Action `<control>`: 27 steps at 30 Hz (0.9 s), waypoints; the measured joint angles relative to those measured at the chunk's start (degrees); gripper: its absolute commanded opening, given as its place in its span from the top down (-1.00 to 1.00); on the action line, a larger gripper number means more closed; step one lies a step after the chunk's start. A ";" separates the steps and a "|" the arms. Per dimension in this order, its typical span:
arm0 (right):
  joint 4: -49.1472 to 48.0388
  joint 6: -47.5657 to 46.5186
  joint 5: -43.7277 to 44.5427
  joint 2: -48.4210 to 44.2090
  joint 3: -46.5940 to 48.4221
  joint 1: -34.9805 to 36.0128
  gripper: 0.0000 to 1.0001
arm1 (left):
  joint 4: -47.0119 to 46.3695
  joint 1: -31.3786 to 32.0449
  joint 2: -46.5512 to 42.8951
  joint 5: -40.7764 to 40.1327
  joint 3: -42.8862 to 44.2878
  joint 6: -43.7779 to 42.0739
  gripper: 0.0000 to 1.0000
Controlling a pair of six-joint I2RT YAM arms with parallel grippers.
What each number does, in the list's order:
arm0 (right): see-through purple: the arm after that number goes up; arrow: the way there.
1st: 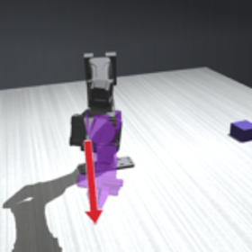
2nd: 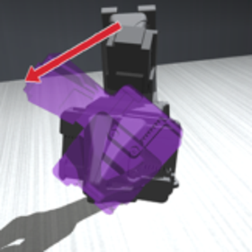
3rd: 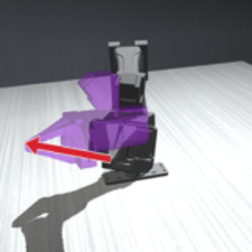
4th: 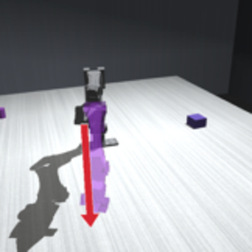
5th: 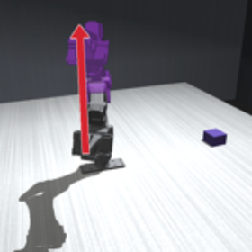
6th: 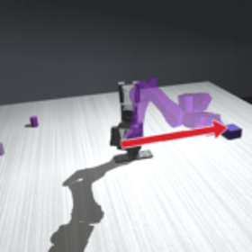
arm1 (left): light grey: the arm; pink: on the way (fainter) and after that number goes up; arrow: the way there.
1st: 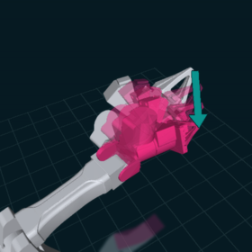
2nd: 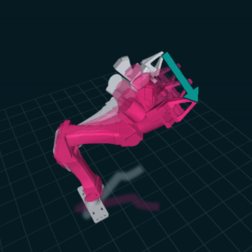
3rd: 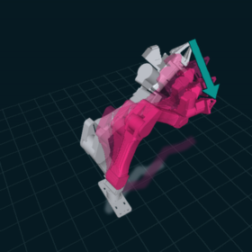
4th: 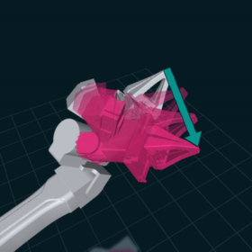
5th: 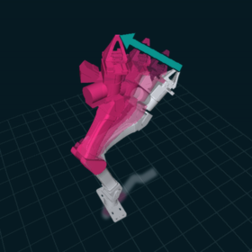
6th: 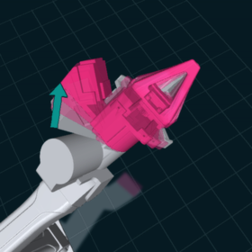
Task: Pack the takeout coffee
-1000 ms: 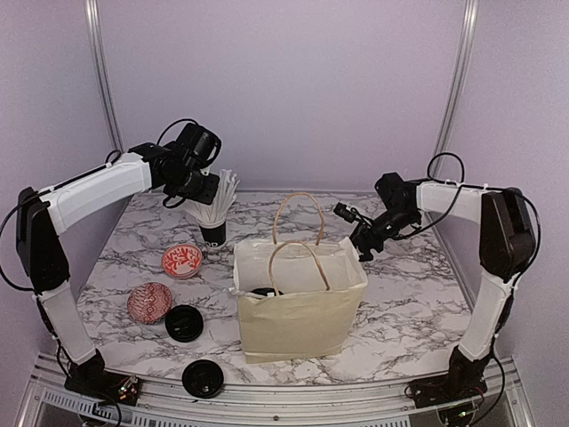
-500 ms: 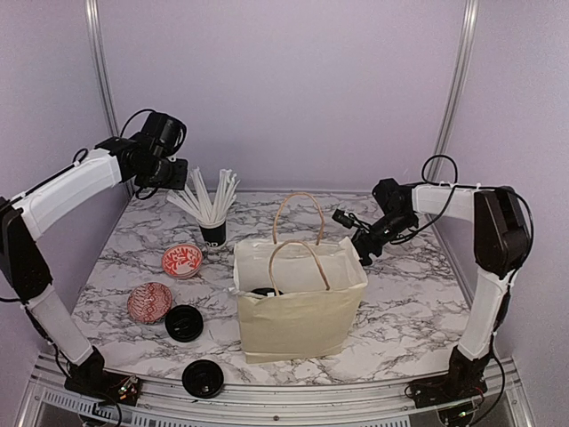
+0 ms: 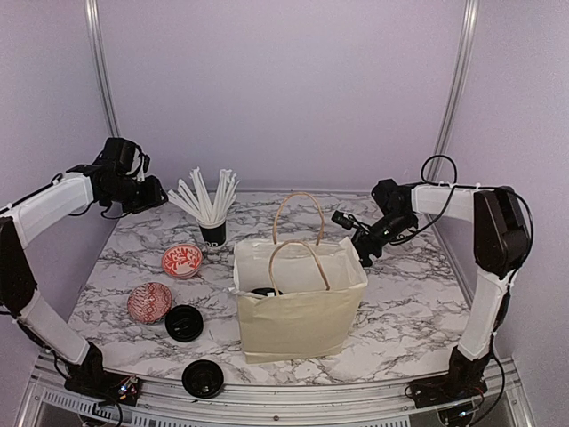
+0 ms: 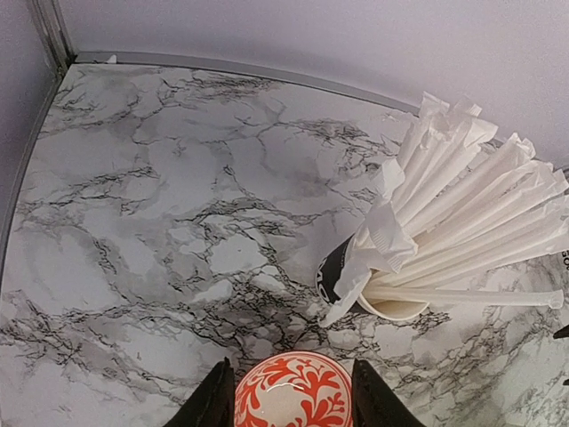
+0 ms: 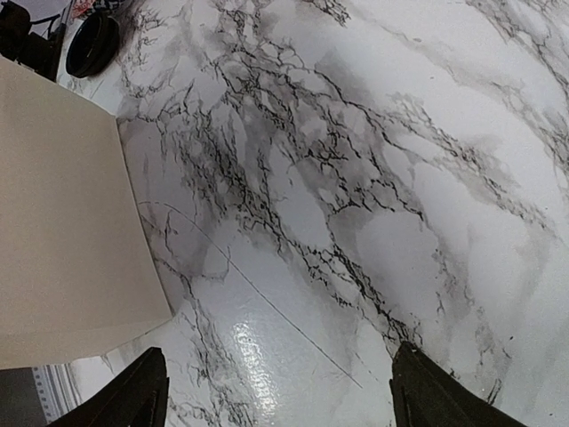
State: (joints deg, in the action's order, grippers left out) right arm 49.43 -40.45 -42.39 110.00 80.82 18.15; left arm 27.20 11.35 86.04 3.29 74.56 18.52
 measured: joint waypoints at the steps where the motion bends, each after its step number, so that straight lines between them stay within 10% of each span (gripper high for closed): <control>1: 0.02 -0.04 0.00 0.00 0.00 0.00 -0.68 | -0.85 -0.48 0.52 1.64 -0.33 0.22 0.10; 14: 0.57 -0.13 0.00 0.09 0.00 0.00 -0.67 | -6.91 -1.29 1.70 8.70 -1.46 1.01 0.55; 27: 0.74 -0.20 0.00 0.15 0.00 0.02 -0.65 | -8.26 -1.29 4.57 9.20 -1.46 1.16 0.45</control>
State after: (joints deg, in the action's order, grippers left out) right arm 50.17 -40.64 -42.39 110.15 80.82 18.17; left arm 18.94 10.07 90.61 12.49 73.10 19.68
